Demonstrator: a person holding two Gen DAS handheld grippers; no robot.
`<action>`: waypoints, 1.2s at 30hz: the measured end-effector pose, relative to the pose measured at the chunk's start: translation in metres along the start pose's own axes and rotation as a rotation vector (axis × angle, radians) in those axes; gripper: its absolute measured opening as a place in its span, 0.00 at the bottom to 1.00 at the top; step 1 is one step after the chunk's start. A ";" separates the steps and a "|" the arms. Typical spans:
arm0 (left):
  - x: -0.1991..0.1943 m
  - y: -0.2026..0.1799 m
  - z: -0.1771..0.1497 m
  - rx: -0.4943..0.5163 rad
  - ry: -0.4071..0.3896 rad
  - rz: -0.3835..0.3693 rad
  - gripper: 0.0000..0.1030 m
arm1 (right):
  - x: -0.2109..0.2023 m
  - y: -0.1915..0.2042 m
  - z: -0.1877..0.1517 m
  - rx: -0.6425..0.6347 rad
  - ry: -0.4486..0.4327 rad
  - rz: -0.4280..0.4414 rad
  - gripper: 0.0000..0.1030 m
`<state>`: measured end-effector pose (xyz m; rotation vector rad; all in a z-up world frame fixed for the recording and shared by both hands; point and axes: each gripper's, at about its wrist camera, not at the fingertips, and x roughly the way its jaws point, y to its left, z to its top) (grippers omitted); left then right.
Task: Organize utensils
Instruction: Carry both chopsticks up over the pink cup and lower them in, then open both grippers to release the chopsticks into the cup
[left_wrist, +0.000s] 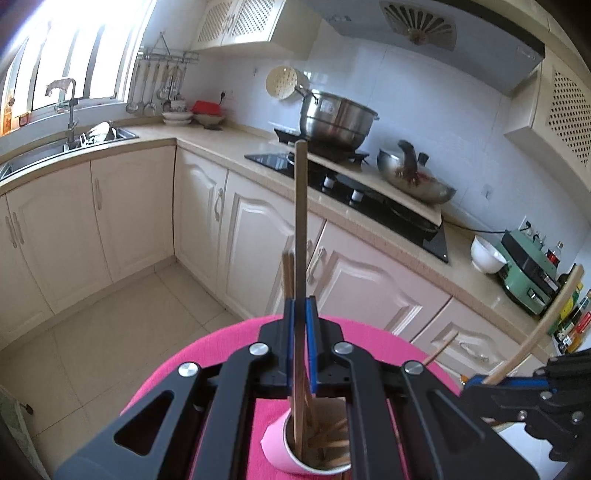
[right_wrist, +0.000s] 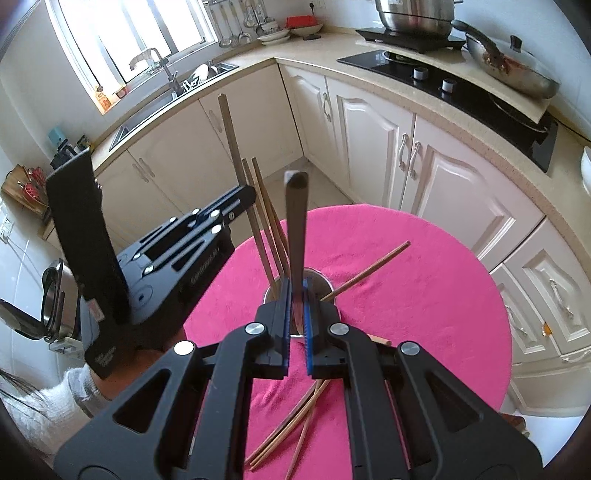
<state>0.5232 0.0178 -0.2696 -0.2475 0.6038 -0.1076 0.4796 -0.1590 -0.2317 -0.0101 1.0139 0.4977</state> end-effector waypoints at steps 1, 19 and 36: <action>0.001 0.000 -0.003 0.003 0.014 -0.001 0.06 | 0.002 0.001 0.000 0.001 0.004 0.002 0.06; -0.013 0.021 -0.020 -0.073 0.147 0.032 0.29 | 0.033 0.010 -0.008 -0.011 0.062 -0.018 0.06; -0.046 0.027 -0.028 -0.071 0.161 0.097 0.35 | 0.046 0.017 -0.015 -0.008 0.064 -0.056 0.07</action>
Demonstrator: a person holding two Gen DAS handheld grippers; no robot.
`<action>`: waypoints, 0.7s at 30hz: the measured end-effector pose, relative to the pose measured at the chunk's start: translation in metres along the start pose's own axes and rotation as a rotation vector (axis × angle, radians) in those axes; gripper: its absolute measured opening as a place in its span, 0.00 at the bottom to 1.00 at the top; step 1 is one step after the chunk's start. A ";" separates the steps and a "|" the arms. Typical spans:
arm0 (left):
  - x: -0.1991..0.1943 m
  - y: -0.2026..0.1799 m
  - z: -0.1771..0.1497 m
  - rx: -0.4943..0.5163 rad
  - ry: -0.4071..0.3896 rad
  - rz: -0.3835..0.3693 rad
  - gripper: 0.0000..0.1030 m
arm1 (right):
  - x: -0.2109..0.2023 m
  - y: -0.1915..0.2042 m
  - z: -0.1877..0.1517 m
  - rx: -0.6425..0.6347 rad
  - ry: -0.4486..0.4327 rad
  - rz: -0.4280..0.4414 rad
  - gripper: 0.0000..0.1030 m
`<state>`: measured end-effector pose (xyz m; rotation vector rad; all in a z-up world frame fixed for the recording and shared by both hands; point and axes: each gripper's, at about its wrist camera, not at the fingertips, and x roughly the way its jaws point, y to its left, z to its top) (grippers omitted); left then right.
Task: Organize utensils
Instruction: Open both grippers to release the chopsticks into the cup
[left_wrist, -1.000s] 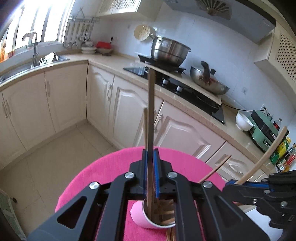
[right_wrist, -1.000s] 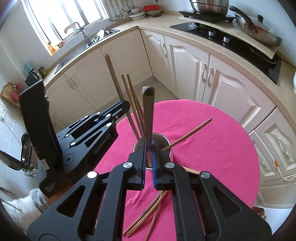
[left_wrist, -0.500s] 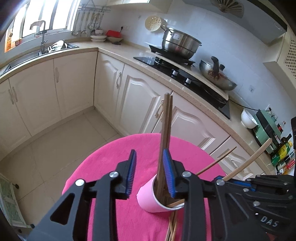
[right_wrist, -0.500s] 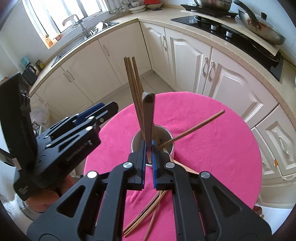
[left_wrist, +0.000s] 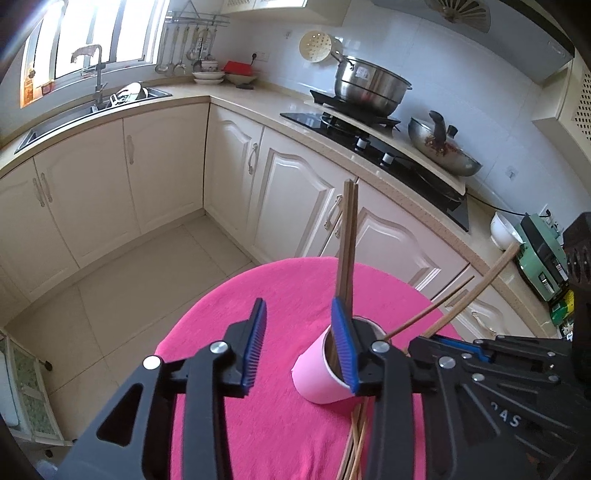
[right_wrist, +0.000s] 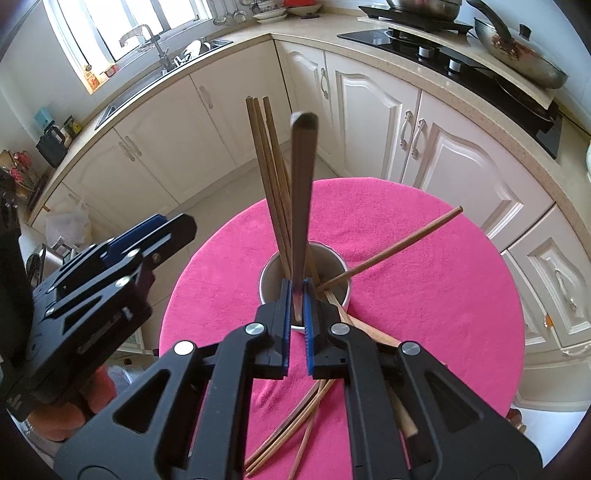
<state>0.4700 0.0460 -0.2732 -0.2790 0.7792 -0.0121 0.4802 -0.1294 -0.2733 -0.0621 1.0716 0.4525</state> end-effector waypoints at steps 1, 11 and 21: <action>-0.002 0.000 -0.001 -0.001 0.000 0.002 0.36 | -0.001 0.001 0.000 0.000 -0.001 -0.002 0.07; -0.024 -0.005 -0.011 -0.002 -0.001 0.005 0.37 | -0.021 0.004 -0.008 -0.003 -0.044 0.007 0.35; -0.043 -0.012 -0.026 0.005 0.008 0.008 0.38 | -0.049 0.003 -0.020 0.008 -0.097 0.024 0.46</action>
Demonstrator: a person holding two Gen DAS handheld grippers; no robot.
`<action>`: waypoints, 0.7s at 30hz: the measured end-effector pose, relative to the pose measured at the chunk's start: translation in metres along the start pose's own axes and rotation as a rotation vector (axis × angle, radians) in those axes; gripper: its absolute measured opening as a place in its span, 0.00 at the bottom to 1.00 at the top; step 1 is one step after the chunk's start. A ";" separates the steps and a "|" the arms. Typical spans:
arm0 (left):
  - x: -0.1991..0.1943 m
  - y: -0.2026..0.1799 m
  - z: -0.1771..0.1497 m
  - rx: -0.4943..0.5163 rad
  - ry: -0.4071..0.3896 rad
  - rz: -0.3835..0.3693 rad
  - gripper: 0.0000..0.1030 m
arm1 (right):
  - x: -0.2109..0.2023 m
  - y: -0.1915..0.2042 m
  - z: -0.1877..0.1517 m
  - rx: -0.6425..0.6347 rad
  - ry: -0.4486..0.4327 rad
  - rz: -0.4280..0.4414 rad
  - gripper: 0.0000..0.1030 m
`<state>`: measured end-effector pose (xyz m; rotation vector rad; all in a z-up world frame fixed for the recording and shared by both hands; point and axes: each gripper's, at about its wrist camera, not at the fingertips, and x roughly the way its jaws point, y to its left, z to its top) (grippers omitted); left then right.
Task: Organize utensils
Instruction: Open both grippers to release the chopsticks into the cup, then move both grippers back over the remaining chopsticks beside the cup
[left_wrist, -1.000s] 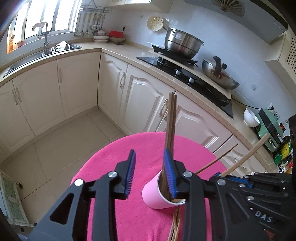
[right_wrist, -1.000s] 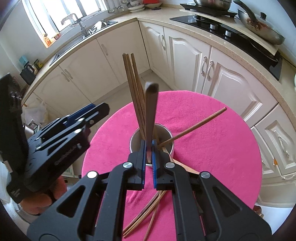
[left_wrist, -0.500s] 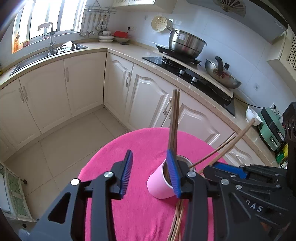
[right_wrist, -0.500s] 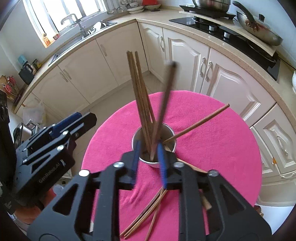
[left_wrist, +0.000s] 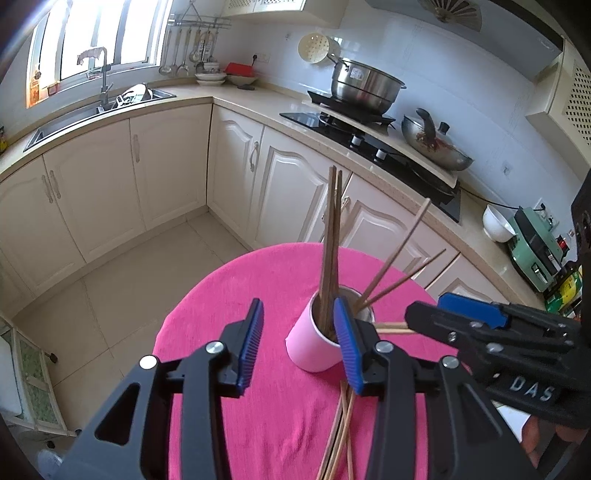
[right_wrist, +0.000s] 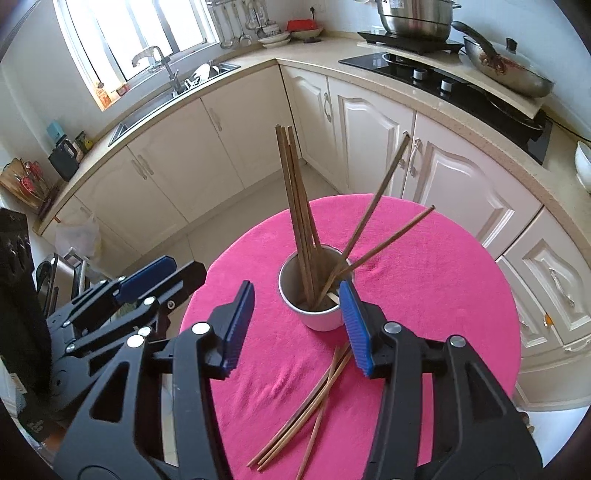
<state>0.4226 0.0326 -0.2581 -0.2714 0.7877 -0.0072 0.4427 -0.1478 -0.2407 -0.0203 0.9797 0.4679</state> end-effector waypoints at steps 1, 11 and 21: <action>-0.001 -0.001 -0.002 -0.001 0.006 -0.001 0.38 | -0.003 -0.001 -0.002 0.003 -0.003 -0.001 0.46; -0.008 -0.018 -0.028 0.041 0.061 -0.029 0.38 | -0.030 -0.017 -0.027 0.048 -0.018 -0.021 0.46; 0.003 -0.040 -0.057 0.105 0.153 -0.081 0.38 | -0.057 -0.047 -0.064 0.138 -0.020 -0.062 0.46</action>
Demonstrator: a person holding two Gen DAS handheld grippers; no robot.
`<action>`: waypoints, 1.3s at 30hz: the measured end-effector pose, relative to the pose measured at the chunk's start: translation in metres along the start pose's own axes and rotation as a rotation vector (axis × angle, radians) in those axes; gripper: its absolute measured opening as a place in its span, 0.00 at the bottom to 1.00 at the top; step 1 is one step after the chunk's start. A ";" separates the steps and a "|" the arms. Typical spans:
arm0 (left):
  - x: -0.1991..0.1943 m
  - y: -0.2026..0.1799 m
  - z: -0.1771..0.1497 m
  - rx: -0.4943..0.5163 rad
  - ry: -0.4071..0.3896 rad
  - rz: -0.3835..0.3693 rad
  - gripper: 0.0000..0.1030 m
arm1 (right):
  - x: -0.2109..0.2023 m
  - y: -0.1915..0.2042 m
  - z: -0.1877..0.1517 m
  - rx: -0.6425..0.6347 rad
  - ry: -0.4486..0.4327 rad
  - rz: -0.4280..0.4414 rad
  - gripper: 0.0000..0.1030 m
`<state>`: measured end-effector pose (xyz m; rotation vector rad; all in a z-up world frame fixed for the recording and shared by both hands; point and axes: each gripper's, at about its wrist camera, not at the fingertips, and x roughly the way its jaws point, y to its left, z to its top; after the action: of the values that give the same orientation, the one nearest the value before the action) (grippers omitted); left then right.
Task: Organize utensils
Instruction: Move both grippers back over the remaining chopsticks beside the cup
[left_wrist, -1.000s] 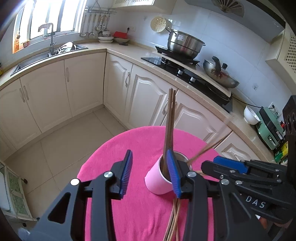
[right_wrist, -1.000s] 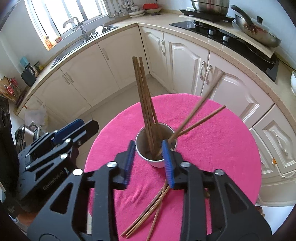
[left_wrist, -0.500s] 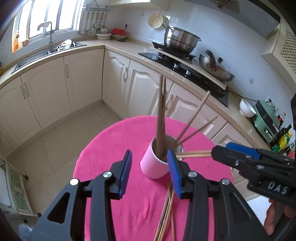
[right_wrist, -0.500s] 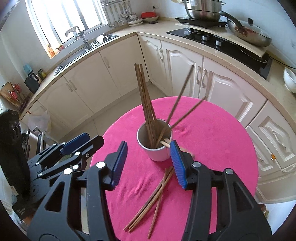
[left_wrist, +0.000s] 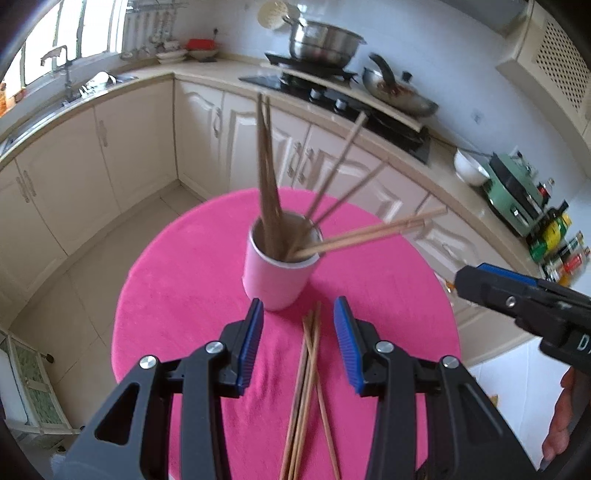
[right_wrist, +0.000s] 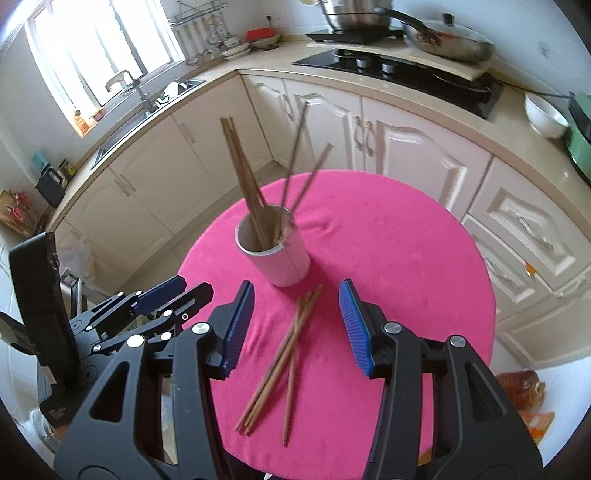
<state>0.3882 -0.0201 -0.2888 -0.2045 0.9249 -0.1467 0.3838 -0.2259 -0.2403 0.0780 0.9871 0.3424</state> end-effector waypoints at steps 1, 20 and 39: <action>0.003 0.002 -0.003 -0.006 0.018 -0.006 0.38 | 0.000 -0.005 -0.005 0.012 0.005 -0.005 0.46; 0.082 0.006 -0.057 0.080 0.349 0.035 0.38 | 0.062 -0.032 -0.088 0.117 0.220 -0.064 0.46; 0.107 -0.026 -0.062 0.182 0.413 -0.013 0.38 | 0.089 -0.056 -0.110 0.216 0.301 -0.066 0.46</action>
<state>0.4011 -0.0744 -0.4015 -0.0096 1.3133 -0.2912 0.3515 -0.2602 -0.3848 0.1934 1.3206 0.1886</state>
